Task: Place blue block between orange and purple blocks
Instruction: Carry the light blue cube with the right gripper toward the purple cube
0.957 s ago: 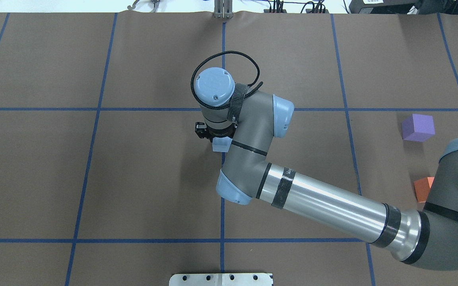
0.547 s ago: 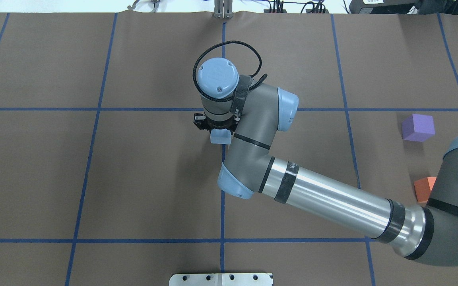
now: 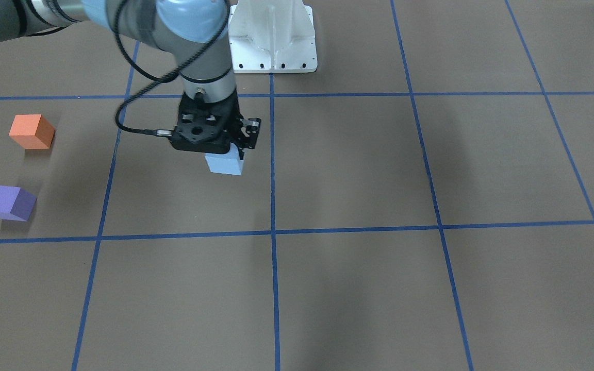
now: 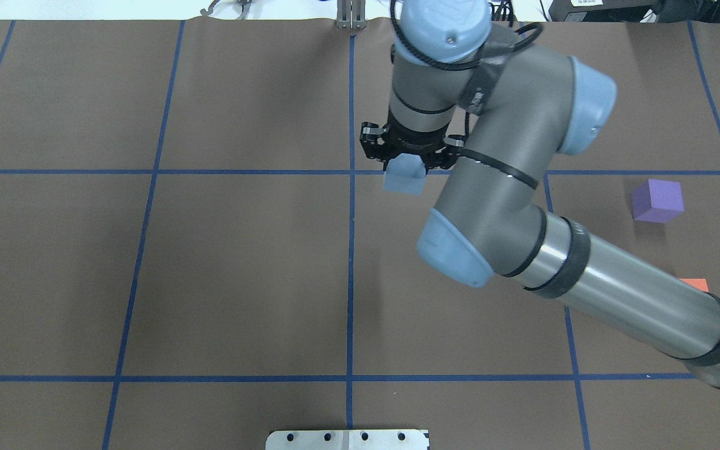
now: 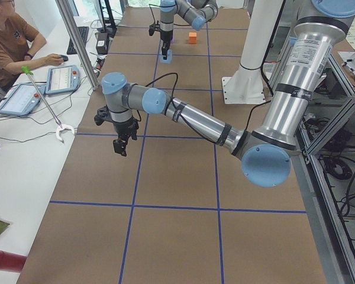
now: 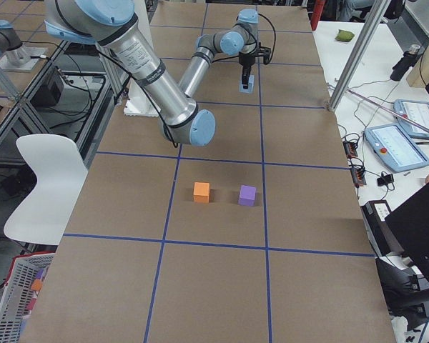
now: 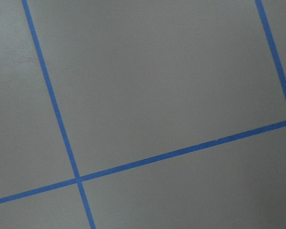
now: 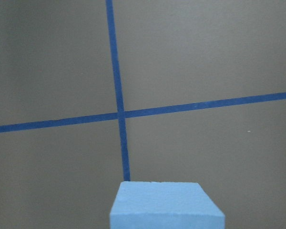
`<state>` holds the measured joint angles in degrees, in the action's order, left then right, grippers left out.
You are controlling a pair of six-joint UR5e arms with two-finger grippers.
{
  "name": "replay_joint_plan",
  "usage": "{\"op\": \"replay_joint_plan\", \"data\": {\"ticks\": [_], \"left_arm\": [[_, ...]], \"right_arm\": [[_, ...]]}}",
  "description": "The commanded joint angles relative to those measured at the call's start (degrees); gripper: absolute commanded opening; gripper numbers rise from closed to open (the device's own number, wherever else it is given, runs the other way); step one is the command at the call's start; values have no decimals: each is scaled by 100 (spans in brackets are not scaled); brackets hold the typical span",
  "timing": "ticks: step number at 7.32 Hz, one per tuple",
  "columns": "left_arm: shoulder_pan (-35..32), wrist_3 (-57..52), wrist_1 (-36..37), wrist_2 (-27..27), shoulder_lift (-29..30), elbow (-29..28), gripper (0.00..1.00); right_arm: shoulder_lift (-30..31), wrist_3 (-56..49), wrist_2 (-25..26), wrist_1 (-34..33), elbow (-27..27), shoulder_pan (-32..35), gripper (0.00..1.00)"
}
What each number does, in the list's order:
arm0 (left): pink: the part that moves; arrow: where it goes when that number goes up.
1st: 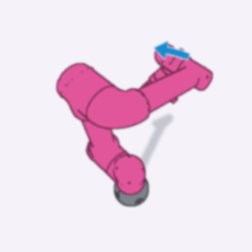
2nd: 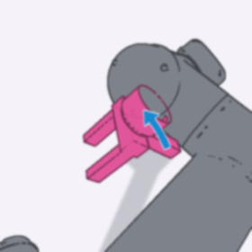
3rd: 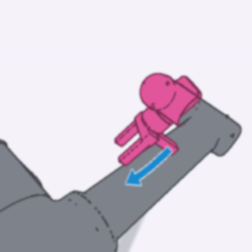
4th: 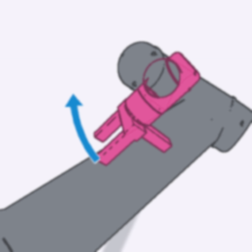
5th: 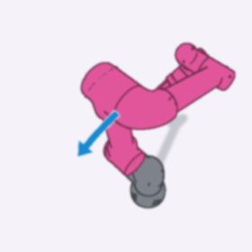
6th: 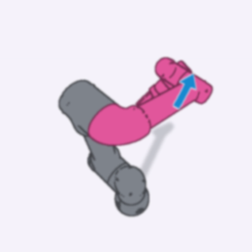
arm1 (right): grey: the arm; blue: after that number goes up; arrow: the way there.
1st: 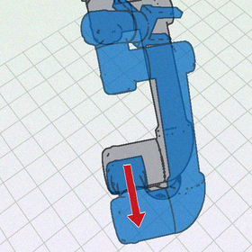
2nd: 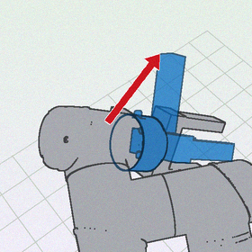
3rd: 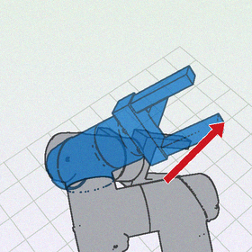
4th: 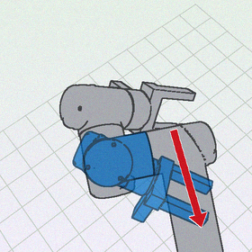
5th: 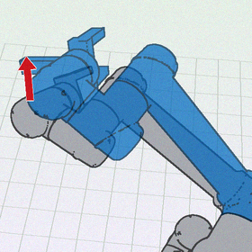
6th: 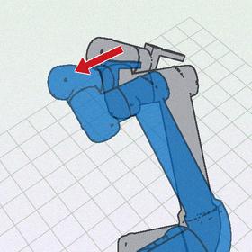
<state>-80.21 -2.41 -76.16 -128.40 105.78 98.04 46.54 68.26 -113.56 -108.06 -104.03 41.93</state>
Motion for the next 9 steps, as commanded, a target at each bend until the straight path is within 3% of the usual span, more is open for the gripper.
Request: {"op": "replay_joint_plan", "data": {"ticks": [1,3,5,6,9], "left_arm": [[-266,3,-197,-62,-250,31,100],[-390,65,-792,8,-504,-153,100],[-399,22,-883,17,-881,-251,100],[-399,21,-883,17,-936,-251,100],[-399,65,-874,17,-954,-198,100]], "right_arm": [[1265,-1394,-549,-181,-1003,1136,0],[2267,-3221,-1192,-120,-1041,2130,0],[3112,-4588,-1177,-102,-997,2539,0],[3333,-4558,-1159,220,-875,2540,0],[4334,-3603,-1177,2412,-419,2522,0]]}}
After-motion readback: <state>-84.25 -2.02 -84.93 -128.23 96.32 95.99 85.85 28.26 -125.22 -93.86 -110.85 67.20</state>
